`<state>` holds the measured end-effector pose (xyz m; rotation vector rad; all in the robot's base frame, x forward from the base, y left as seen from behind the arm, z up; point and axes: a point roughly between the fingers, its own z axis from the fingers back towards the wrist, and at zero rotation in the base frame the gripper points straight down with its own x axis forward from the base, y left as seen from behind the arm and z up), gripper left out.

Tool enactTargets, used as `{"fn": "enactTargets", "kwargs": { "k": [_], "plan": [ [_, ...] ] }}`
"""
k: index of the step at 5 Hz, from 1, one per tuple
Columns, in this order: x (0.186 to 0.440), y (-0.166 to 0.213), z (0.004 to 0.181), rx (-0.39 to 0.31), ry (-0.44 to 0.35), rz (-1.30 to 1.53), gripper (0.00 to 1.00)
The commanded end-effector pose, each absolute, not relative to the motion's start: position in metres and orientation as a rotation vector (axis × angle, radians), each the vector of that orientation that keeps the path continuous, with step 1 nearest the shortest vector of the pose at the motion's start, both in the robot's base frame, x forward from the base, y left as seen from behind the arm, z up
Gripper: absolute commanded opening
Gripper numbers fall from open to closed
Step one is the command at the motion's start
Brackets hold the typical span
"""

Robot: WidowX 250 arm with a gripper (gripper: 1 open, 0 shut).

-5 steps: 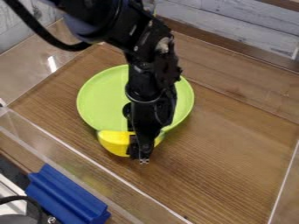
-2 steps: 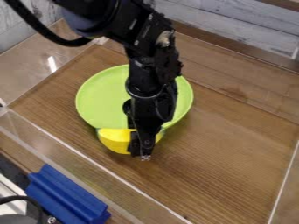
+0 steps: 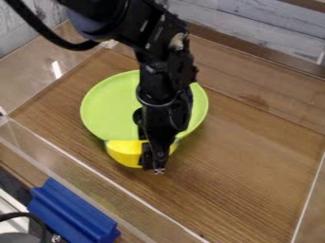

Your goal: Put the banana in the green plate

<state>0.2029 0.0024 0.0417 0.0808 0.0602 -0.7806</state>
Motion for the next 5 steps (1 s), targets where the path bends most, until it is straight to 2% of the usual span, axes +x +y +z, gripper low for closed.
{"fn": "enactTargets", "kwargs": {
  "k": [1,5],
  "plan": [
    [0.2154,0.0035,0.0572,0.101,-0.012,-0.759,0.00],
    [0.2172,0.0036,0.0585,0.094,-0.024,-0.720,0.00]
  ]
}}
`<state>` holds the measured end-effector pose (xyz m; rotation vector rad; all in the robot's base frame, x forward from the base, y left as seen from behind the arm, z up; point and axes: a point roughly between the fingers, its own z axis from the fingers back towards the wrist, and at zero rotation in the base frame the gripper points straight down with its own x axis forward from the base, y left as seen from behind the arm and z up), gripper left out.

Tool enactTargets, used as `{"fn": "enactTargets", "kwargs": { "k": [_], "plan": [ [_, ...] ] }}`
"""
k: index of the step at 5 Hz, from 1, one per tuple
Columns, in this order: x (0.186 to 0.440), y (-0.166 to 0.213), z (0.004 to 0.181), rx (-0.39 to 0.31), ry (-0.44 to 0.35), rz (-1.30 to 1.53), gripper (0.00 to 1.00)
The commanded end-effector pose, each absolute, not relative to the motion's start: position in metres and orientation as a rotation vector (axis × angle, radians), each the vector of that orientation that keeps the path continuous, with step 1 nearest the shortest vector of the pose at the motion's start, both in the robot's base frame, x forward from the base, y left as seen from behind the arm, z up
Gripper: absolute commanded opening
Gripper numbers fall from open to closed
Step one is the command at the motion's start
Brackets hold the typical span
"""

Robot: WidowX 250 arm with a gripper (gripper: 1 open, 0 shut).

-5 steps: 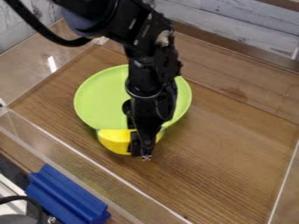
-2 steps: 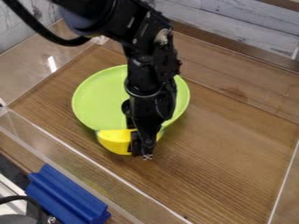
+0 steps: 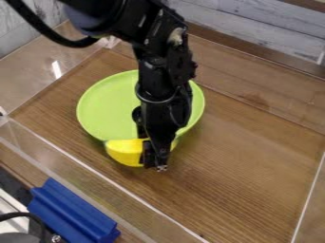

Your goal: Put the banana in the green plate

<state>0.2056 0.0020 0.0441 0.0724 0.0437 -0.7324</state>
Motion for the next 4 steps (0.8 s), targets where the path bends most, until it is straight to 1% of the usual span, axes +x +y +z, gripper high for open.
{"fn": "enactTargets", "kwargs": {
  "k": [1,4],
  "plan": [
    [0.2179,0.0035,0.0582,0.091,-0.028,-0.710,0.00],
    [0.2198,0.0033,0.0578,0.084,-0.037,-0.681,0.00]
  ]
}}
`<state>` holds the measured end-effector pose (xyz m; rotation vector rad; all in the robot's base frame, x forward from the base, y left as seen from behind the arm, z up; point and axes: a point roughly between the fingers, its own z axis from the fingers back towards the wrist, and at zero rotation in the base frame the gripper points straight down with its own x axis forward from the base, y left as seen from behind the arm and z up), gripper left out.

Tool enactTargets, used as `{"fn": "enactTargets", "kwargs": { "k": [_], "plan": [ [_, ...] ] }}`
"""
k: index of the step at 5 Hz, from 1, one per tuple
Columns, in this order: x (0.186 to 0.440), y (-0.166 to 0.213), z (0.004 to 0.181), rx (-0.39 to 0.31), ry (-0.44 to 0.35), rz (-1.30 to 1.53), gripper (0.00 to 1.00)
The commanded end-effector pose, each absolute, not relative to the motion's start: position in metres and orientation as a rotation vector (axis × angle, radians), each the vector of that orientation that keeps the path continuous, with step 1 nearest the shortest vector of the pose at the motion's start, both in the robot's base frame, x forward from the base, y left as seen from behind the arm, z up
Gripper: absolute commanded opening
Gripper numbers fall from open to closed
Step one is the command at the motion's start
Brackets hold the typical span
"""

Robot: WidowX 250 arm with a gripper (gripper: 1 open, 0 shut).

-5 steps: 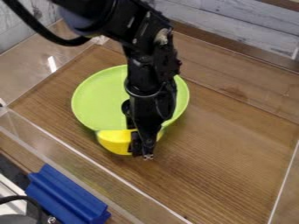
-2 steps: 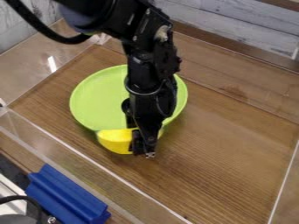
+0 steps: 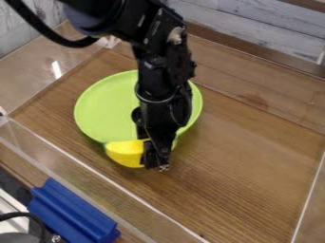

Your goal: Put the banana in the green plate

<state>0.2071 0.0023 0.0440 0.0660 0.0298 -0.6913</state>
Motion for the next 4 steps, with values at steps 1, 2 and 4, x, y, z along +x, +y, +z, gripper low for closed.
{"fn": "enactTargets", "kwargs": {
  "k": [1,2,4],
  "plan": [
    [0.2205,0.0032,0.0576,0.082,-0.039,-0.672,0.00],
    [0.2207,0.0042,0.0610,0.081,-0.036,-0.661,0.00],
    [0.2223,0.0064,0.0651,0.077,-0.036,-0.635,0.00]
  ]
}}
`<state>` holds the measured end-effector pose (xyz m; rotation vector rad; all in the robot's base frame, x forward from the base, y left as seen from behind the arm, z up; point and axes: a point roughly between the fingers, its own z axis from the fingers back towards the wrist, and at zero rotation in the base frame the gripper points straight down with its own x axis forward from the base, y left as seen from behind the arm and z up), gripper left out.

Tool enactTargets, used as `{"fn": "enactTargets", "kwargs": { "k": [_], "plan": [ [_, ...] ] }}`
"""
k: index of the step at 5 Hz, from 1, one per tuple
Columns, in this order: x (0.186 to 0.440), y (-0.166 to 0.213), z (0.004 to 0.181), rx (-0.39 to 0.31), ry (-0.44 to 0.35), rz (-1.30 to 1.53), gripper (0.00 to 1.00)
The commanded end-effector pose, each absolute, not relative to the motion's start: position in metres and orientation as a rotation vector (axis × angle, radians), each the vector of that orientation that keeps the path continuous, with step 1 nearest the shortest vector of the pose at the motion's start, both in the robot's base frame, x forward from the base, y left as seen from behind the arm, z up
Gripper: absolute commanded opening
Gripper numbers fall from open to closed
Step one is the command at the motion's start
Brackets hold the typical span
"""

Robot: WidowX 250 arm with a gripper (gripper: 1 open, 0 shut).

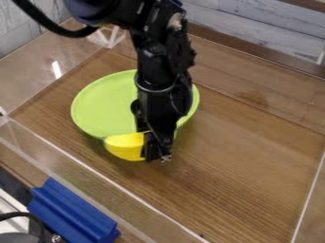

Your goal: Put the banana in the green plate

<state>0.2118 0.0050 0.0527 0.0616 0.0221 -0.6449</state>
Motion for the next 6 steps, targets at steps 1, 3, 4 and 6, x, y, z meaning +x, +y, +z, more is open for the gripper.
{"fn": "enactTargets", "kwargs": {
  "k": [1,3,4,6],
  "plan": [
    [0.2222,0.0071,0.0634,0.075,-0.037,-0.630,0.00],
    [0.2220,0.0082,0.0607,0.069,-0.040,-0.621,0.00],
    [0.2219,0.0086,0.0594,0.065,-0.042,-0.616,0.00],
    [0.2222,0.0093,0.0583,0.058,-0.045,-0.603,0.00]
  ]
}}
